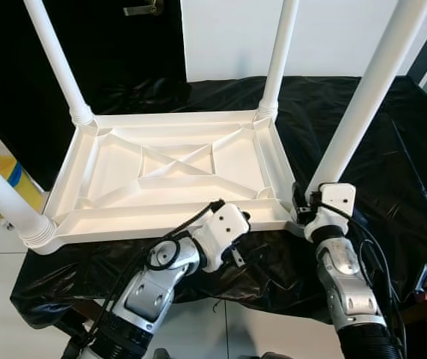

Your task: Building children table

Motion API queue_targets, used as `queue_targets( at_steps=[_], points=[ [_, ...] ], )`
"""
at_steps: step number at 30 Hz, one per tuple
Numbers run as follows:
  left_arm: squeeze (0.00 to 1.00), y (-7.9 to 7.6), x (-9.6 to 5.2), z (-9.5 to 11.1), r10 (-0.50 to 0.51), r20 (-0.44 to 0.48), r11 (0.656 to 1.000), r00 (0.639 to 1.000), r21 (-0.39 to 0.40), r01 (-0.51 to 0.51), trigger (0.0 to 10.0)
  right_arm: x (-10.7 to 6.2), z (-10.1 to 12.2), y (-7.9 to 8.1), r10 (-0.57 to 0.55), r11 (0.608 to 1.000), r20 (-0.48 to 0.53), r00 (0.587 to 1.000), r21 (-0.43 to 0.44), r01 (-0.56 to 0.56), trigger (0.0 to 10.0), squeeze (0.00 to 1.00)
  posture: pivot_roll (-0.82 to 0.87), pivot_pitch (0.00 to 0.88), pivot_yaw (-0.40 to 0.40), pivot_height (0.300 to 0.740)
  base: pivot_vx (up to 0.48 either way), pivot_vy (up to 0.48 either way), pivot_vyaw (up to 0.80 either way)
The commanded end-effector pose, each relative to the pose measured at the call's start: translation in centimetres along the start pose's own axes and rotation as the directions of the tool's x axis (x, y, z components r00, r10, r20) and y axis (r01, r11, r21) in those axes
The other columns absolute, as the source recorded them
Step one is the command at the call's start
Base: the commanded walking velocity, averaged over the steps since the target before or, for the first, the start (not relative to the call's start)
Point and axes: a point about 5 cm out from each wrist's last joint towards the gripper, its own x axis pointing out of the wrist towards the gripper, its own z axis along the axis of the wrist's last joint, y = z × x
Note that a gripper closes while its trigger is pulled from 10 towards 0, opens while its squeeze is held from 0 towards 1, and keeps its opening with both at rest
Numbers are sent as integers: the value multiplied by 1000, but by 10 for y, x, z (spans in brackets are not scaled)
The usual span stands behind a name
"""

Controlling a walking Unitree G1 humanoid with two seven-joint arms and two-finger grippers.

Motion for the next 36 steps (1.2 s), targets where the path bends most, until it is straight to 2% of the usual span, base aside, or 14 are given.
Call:
queue_targets(
  at_steps=[1,7,15,16,25,30,31,32,33,34,35,36],
  points=[
    [0,3,1,2,20,-4,1000,1000,-2,-20,10000,-9,-27,-1,-36,999,-146,989,-9,35,10000,0,9,99,-4,740,0,0,0],
    [0,6,0,4,34,-1,999,999,1,-34,10000,-10,-22,7,-49,999,-134,990,15,52,10000,0,16,99,2,740,0,0,0],
    [0,7,1,5,42,1,999,999,-6,-42,10000,-12,-15,12,-39,999,-99,994,-6,39,10000,0,0,99,9,740,0,0,0],
    [0,8,1,5,42,2,999,999,-6,-42,10000,-11,-13,11,-37,999,-90,995,-4,37,10000,1000,-2,98,10,740,0,0,0],
    [0,11,3,7,44,6,999,999,-2,-44,10000,-7,-3,14,65,998,-53,996,-3,-65,10000,1000,-9,90,13,740,0,0,0],
    [0,10,3,7,40,6,999,999,1,-40,10000,-6,1,10,98,995,-33,995,-3,-98,10000,1000,-7,86,9,740,0,0,0],
    [0,10,3,7,39,6,999,999,4,-39,10000,-6,4,7,145,989,-22,989,-4,-146,10000,910,-6,85,7,740,0,0,0],
    [0,10,3,7,39,6,999,999,4,-39,10000,-6,4,7,145,989,-22,989,-4,-146,10000,910,-6,85,7,740,0,0,0],
    [0,10,2,7,38,5,999,999,5,-38,10000,-7,5,4,193,981,-14,981,-1,-193,10000,176,-3,81,6,740,0,0,0],
    [0,10,2,7,38,5,999,999,5,-38,10000,-7,5,4,193,981,-14,981,-1,-193,10000,176,-3,81,6,740,0,0,0],
    [0,10,1,7,35,2,999,999,10,-35,10000,-7,7,1,251,968,-6,968,-9,-251,10000,0,1,77,8,740,0,0,0],
    [0,10,1,7,35,2,999,999,10,-35,10000,-7,7,1,251,968,-6,968,-9,-251,10000,0,1,77,8,740,0,0,0]
  ],
)
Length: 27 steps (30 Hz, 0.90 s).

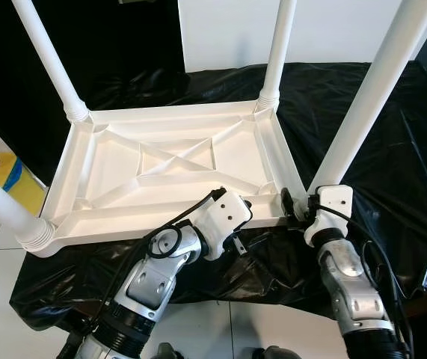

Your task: Building children table

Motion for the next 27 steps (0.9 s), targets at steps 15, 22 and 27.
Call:
queue_targets(
  at_steps=[15,22,27],
  points=[
    [0,0,-3,-3,24,-14,1000,1000,-6,-24,10000,19,7,-10,366,927,-50,929,-66,-369,10000,0,16,77,-7,740,0,0,0],
    [0,1,-3,-4,22,-12,1000,1000,-10,-23,10000,19,5,-16,407,908,-70,911,-75,-412,0,0,-4,87,-3,740,0,0,0],
    [0,1,-1,-3,15,-8,1000,1000,-6,-15,10000,17,3,-19,395,913,-74,916,-74,-400,0,0,0,90,-3,740,0,0,0]
  ],
)
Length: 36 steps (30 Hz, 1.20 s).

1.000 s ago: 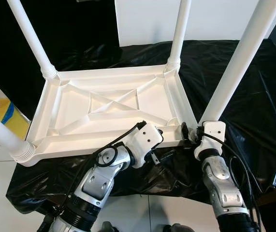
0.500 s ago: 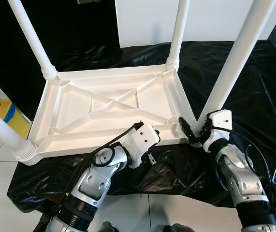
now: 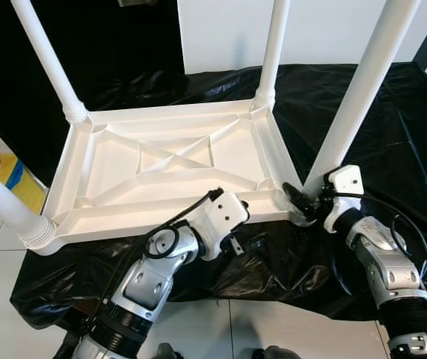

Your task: Building children table

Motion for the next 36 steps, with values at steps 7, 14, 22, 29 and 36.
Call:
queue_targets(
  at_steps=[7,14,22,29,36],
  points=[
    [0,0,-1,-3,11,-10,1000,1000,4,-11,10000,-4,-16,16,8,999,-33,999,52,-6,10000,0,17,92,-13,740,0,0,0],
    [0,3,-6,-6,38,-19,999,999,8,-37,10000,-10,-23,27,-105,992,-28,994,64,106,10000,0,33,83,-26,740,0,0,0],
    [0,7,-5,-5,52,-7,999,999,2,-52,10000,-13,-25,28,-290,954,-49,956,59,293,10000,0,6,79,-35,740,0,0,0],
    [0,8,2,-3,61,10,998,998,-7,-61,10000,-14,-27,32,-442,891,-83,893,76,448,10000,0,-15,79,-43,740,0,0,0],
    [0,10,3,-1,85,25,996,996,-18,-85,10000,-12,-32,40,-554,823,-129,823,65,564,10000,0,-1,71,-48,740,0,0,0]
  ],
)
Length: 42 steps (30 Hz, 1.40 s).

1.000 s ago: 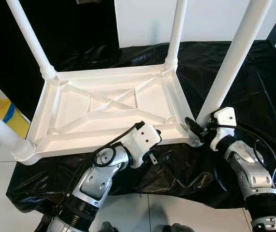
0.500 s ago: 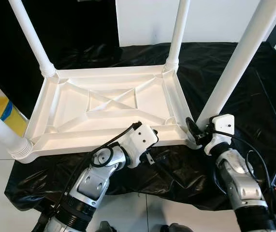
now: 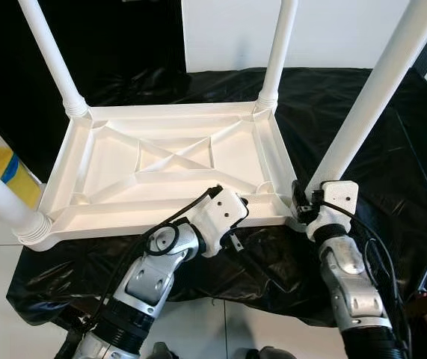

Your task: Building children table

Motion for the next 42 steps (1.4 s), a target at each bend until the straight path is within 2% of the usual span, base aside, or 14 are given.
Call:
queue_targets(
  at_steps=[1,9,13,14,19,20,22,23,30,31,35,36,40,42],
  points=[
    [0,6,0,-1,77,4,997,997,-13,-77,10000,-8,-23,-3,-42,999,-117,992,-39,38,10000,0,5,71,-48,740,0,0,0],
    [0,11,-4,-1,107,1,994,994,-20,-107,10000,-9,-24,3,-57,998,-128,990,-6,57,10000,0,24,67,-37,740,0,0,0],
    [0,14,-6,0,119,8,993,993,-25,-119,10000,-9,-21,10,-44,999,-113,993,8,45,10000,0,35,61,-27,740,0,0,0],
    [0,17,-7,1,125,9,992,992,-21,-125,10000,-9,-19,17,-28,999,-96,995,16,30,10000,0,38,53,-18,740,0,0,0],
    [0,21,-9,1,137,10,990,991,-23,-137,10000,-8,-16,23,-2,999,-80,997,34,5,10000,0,37,46,-6,740,0,0,0],
    [0,23,-10,2,147,16,989,989,-32,-146,10000,-7,-15,25,9,999,-70,997,32,-7,10000,82,33,41,1,740,0,0,0],
    [0,23,-10,2,147,16,989,989,-32,-146,10000,-7,-15,25,9,999,-70,997,32,-7,10000,82,33,41,1,740,0,0,0],
    [0,24,-10,2,153,20,988,988,-38,-152,10000,-7,-14,26,23,999,-58,998,36,-21,10000,1000,31,38,1,740,0,0,0],
    [0,23,-11,4,145,53,988,988,-55,-142,10000,-8,-1,24,115,992,20,993,45,-116,10000,1000,22,27,-14,740,0,0,0],
    [0,18,-13,1,125,58,991,990,-56,-122,10000,-9,1,17,148,988,35,988,36,-149,10000,1000,24,22,-26,740,0,0,0],
    [0,16,-13,0,113,54,993,992,-53,-110,10000,-9,2,13,165,986,42,985,30,-166,10000,1000,24,22,-28,740,0,0,0],
    [0,14,-14,-1,112,58,993,992,-50,-109,10000,-8,1,9,195,981,44,980,14,-196,10000,0,24,18,-34,740,0,0,0],
    [0,12,-11,6,105,101,994,989,-21,-103,10000,1,4,-3,306,952,56,950,-35,-304,10000,0,27,3,-65,740,0,0,0],
    [0,11,-9,8,96,111,995,989,-22,-94,10000,4,5,-4,313,950,58,948,-32,-312,10000,0,27,3,-65,740,0,0,0]
  ],
)
